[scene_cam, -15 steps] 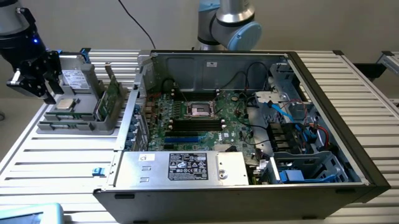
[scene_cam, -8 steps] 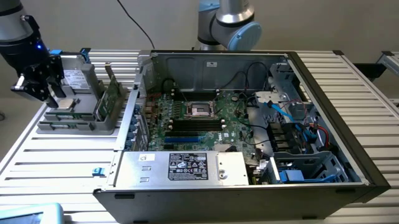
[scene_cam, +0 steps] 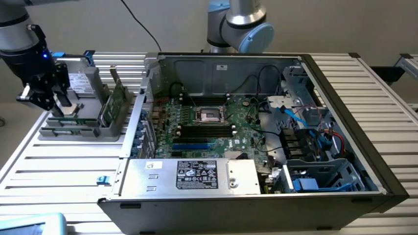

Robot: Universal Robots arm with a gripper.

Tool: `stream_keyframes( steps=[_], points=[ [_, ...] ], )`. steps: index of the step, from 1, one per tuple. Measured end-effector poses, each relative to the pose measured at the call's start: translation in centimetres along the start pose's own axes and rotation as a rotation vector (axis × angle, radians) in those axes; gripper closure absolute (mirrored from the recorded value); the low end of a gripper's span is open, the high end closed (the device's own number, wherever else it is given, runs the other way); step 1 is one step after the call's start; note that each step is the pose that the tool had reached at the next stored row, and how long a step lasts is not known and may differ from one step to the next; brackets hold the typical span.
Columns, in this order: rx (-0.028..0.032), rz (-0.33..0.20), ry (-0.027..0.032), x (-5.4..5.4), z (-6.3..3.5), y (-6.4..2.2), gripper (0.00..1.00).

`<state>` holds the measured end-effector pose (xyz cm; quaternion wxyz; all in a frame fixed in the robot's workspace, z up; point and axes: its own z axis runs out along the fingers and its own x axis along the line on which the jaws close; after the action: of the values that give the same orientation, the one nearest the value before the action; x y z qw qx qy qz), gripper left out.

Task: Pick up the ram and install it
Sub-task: 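Pick up the ram and move it above insertion slot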

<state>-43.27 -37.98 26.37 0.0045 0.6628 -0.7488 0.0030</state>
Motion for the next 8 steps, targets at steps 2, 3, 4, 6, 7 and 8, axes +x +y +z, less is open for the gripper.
stream_keyframes(
  steps=[2,3,4,6,7,8],
  points=[
    [0.0000,0.000,0.0000,0.1,0.37,-0.03,0.57],
    [-0.0002,0.000,0.0001,0.1,0.55,-0.04,0.57],
    [-0.0001,0.000,0.0000,0.1,0.73,-0.05,0.57],
    [-0.0002,0.000,0.0001,0.2,1.10,-0.10,0.57],
    [-0.0002,0.000,0.0000,0.2,1.28,-0.14,0.57],
    [-0.0003,0.000,0.0001,0.3,1.47,-0.18,0.57]
  ],
)
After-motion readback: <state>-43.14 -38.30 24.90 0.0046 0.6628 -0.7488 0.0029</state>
